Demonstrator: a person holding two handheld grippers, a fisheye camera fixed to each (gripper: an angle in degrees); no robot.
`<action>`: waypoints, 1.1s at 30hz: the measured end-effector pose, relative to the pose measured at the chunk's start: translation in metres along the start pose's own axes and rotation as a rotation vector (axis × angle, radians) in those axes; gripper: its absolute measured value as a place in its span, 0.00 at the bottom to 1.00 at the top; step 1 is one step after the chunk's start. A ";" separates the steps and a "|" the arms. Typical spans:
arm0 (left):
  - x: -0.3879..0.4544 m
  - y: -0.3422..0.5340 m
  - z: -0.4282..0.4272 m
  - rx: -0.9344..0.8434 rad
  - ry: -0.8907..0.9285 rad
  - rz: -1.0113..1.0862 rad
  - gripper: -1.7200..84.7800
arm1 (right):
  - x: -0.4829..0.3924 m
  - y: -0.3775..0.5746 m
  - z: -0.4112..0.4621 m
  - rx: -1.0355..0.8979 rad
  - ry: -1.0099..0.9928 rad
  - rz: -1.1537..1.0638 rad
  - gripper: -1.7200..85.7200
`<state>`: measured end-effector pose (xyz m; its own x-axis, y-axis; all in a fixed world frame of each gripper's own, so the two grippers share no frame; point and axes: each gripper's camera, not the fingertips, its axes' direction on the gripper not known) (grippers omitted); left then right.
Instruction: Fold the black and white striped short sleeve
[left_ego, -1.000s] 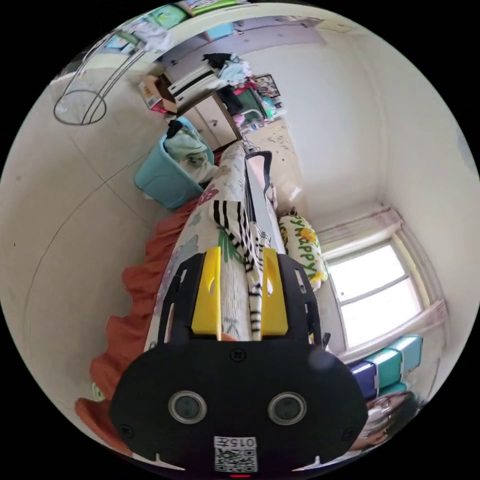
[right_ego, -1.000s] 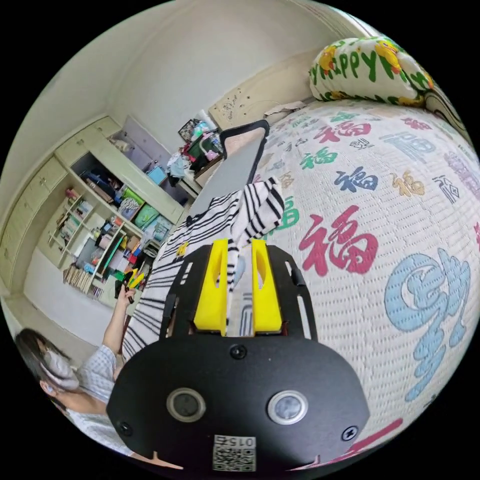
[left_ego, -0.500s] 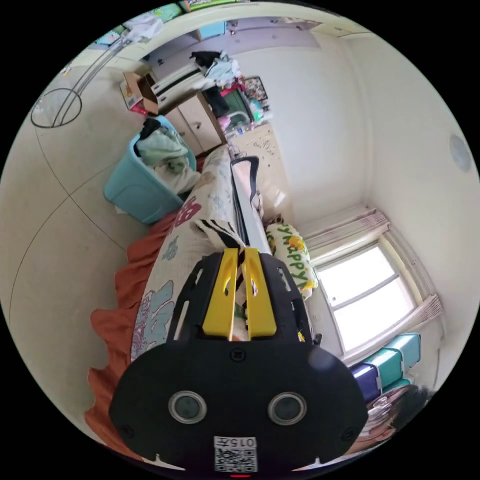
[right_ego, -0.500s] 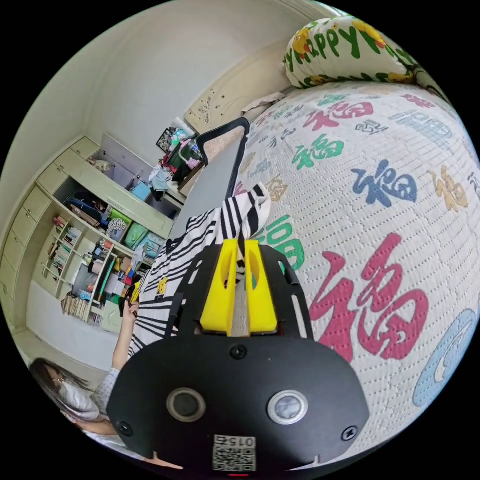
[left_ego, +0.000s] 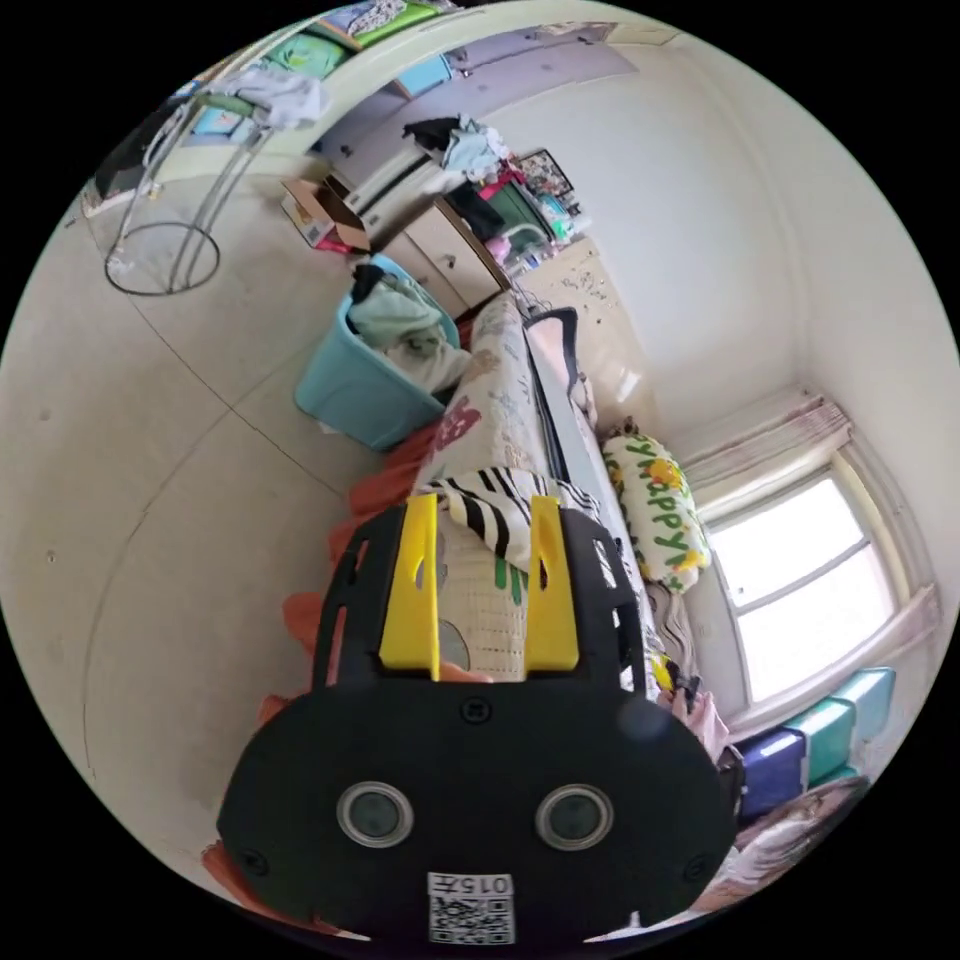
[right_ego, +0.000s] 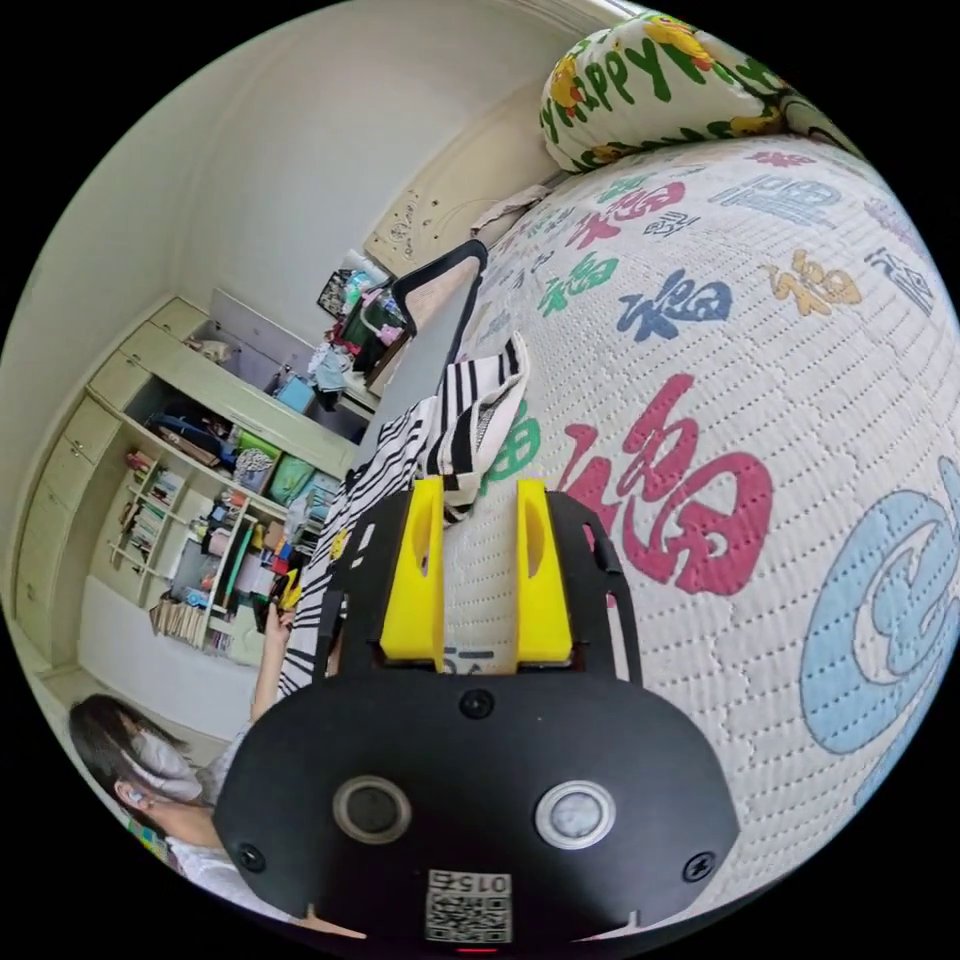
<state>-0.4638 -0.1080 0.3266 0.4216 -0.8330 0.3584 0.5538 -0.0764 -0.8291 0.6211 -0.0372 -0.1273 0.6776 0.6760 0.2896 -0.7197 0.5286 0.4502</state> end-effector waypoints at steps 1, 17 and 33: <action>-0.007 0.000 0.010 -0.035 0.075 -0.003 0.17 | 0.008 0.000 0.002 -0.010 -0.059 0.005 0.13; 0.013 0.029 -0.005 0.071 -0.173 0.300 0.10 | 0.086 0.034 -0.047 0.211 -0.305 0.102 0.02; 0.041 0.024 0.039 -0.065 0.105 0.630 0.17 | 0.122 0.065 -0.011 0.225 -0.324 0.099 0.01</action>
<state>-0.4049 -0.1225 0.3379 0.5780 -0.7776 -0.2475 0.1764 0.4152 -0.8925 0.6551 0.0855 -0.0721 0.6450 0.5023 0.5760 -0.7573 0.3189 0.5699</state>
